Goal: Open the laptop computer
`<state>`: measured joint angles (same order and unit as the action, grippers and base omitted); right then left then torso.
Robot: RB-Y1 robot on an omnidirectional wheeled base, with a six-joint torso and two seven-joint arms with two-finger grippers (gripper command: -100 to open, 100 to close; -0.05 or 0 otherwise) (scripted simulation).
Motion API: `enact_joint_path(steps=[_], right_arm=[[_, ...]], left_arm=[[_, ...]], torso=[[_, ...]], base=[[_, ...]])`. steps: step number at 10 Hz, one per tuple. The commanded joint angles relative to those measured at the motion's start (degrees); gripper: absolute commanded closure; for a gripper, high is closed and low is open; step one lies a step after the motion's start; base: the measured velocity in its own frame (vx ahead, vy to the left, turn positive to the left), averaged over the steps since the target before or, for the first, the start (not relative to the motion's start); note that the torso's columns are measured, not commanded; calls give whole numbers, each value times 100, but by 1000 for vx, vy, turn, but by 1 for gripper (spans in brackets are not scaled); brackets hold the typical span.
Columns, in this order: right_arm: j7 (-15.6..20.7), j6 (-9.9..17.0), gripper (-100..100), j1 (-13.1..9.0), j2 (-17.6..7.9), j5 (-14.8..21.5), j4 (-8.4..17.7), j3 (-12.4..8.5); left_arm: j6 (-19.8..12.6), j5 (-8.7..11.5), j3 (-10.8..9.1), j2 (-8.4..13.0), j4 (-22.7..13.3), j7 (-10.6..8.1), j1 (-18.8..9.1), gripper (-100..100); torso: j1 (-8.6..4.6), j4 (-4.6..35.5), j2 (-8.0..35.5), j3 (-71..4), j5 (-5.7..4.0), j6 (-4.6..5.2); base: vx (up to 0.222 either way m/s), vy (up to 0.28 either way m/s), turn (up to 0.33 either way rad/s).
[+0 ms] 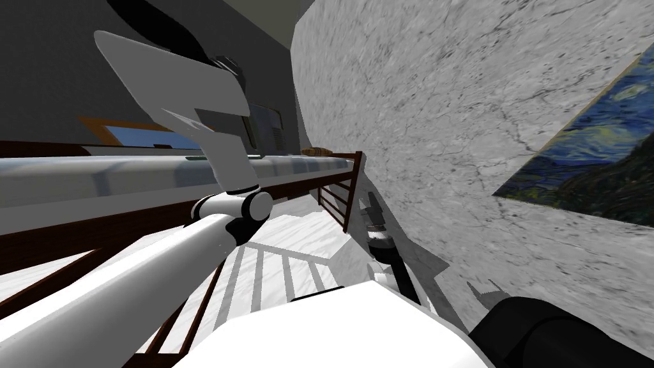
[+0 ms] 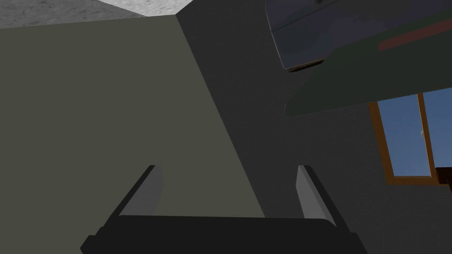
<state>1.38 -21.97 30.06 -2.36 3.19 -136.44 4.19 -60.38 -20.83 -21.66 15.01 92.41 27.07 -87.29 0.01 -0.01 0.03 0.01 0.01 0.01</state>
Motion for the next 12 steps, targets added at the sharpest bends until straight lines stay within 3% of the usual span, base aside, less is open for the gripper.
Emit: enact_joint_path(steps=[1, 2, 5, 7, 8, 9, 12], right_arm=[[0, 0, 0, 1, 0, 0, 0, 0], [0, 0, 0, 0, 0, 0, 0, 0], [0, 0, 0, 0, 0, 0, 0, 0], [0, 0, 0, 0, 0, 0, 0, 0], [0, 0, 0, 0, 0, 0, 0, 0], [0, 0, 0, 0, 0, 0, 0, 0], [0, 0, 0, 0, 0, 0, 0, 0]], left_arm=[[-433, -11, -74, 58, -238, 131, -383, -100], [-471, -11, -74, 58, -238, 131, -383, -100], [-1017, -20, -206, 175, -676, 373, -930, -100], [-1247, -20, -206, 175, -676, 373, -1037, -100], [-1468, -19, -267, 236, -881, 485, -1300, -100], [-1605, -19, -267, 236, -881, 485, -1329, -100], [-2106, -10, -376, 355, -1256, 686, -1829, -100]], torso=[[-2, 1, -7, -2, -1, -2], [-1, -1, -8, -4, -1, 0], [-1, 0, -4, -2, 0, 0], [-1, -1, -4, -3, 0, 0], [-5, 2, 8, 5, -1, 0], [0, 5, 3, 5, -1, -3], [1, -2, -7, -4, 0, 0]], base=[[66, 1, 45], [30, 5, -3], [71, 10, 56], [46, 6, 9], [55, 16, 64], [61, 11, 36], [73, 14, 46]])
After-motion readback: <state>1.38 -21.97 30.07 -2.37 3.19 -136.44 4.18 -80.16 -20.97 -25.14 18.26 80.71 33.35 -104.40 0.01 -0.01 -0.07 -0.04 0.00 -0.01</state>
